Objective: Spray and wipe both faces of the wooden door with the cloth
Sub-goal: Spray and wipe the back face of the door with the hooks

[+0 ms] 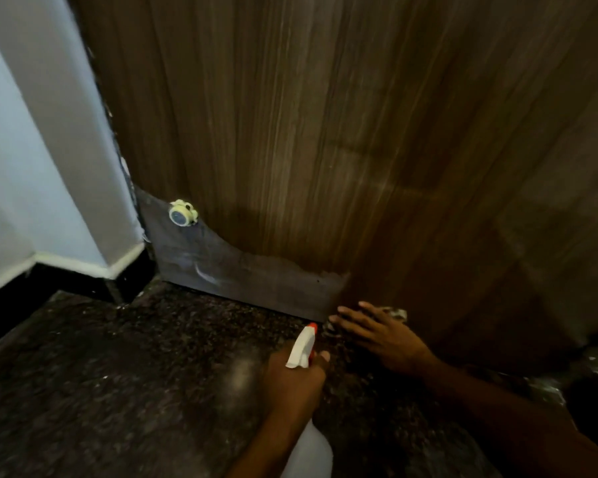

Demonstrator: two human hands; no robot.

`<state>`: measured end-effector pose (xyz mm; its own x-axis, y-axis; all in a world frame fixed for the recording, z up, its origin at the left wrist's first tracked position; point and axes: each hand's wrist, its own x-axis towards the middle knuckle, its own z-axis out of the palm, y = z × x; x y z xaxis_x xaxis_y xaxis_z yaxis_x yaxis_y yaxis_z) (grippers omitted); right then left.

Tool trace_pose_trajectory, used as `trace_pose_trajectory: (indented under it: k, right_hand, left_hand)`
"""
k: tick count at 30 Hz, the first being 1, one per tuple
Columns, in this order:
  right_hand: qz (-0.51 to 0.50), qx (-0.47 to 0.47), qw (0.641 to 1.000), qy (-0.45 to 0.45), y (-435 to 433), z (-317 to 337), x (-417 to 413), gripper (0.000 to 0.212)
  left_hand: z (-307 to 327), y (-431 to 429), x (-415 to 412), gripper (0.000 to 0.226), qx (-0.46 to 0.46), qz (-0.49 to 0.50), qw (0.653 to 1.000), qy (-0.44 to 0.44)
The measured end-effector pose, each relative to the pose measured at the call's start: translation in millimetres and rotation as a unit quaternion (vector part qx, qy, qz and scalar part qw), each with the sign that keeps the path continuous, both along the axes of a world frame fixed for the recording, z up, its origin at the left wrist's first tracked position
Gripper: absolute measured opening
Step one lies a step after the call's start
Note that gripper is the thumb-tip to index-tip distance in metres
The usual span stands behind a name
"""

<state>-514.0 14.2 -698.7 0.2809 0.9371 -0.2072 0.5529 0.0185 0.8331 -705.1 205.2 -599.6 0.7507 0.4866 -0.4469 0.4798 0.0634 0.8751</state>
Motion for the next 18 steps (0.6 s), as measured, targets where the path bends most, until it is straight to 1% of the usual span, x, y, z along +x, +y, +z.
trace_pose_trajectory:
  k: [2, 3, 4, 5, 6, 7, 8, 9, 10, 11, 12, 13, 14, 15, 16, 18]
  right_hand:
    - [0.057, 0.041, 0.997, -0.014, 16, 19, 11, 0.063]
    - [0.080, 0.092, 0.992, -0.017, 30, 39, 19, 0.062]
    - [0.081, 0.167, 0.983, -0.011, 45, 63, 24, 0.061]
    - [0.062, 0.261, 0.963, -0.003, 62, 87, 24, 0.060]
    - [0.029, 0.354, 0.935, -0.014, 76, 107, 20, 0.060]
    - [-0.003, 0.430, 0.902, -0.037, 86, 119, 14, 0.060]
    - [-0.025, 0.481, 0.875, -0.049, 93, 123, 10, 0.061]
    - [-0.035, 0.506, 0.861, -0.048, 98, 119, 5, 0.061]
    - [-0.031, 0.499, 0.865, -0.035, 103, 109, 3, 0.061]
    - [-0.013, 0.452, 0.892, -0.021, 104, 91, 3, 0.059]
    - [0.013, 0.366, 0.931, -0.006, 102, 69, 4, 0.060]
    - [0.035, 0.256, 0.966, 0.005, 98, 45, 4, 0.063]
    - [0.044, 0.147, 0.988, 0.005, 92, 27, 0, 0.066]
    - [0.035, 0.079, 0.996, -0.006, 87, 17, -4, 0.066]
    - [0.017, 0.057, 0.998, -0.009, 84, 14, -6, 0.065]
    - [0.022, 0.064, 0.998, -0.019, 89, 25, 0, 0.061]
  left_hand:
    - [7, 17, 3, 0.027, 0.020, 0.000, 1.000, -0.008]
    - [8, 26, 8, 0.028, 0.029, 0.003, 0.999, -0.020]
    - [9, 33, 12, 0.028, 0.032, 0.008, 0.999, -0.027]
    - [10, 39, 15, 0.023, 0.032, 0.018, 0.999, -0.039]
    - [8, 41, 16, 0.014, 0.029, 0.020, 0.998, -0.043]
    - [8, 41, 16, 0.014, 0.031, 0.020, 0.998, -0.047]
    - [6, 40, 16, 0.024, 0.035, 0.016, 0.998, -0.048]
    - [5, 40, 14, 0.031, 0.039, 0.018, 0.998, -0.046]
    - [5, 42, 12, 0.035, 0.045, 0.019, 0.998, -0.043]
    - [4, 44, 11, 0.038, 0.048, 0.020, 0.998, -0.045]
    - [5, 49, 8, 0.040, 0.049, 0.015, 0.998, -0.042]
    - [5, 53, 7, 0.042, 0.052, 0.008, 0.998, -0.037]
    - [6, 56, 6, 0.044, 0.054, 0.003, 0.998, -0.022]
    - [7, 62, 5, 0.045, 0.054, 0.006, 0.998, -0.009]
    - [8, 67, 4, 0.045, 0.050, 0.014, 0.999, 0.008]
    - [12, 82, 4, 0.035, 0.037, 0.027, 0.999, 0.017]
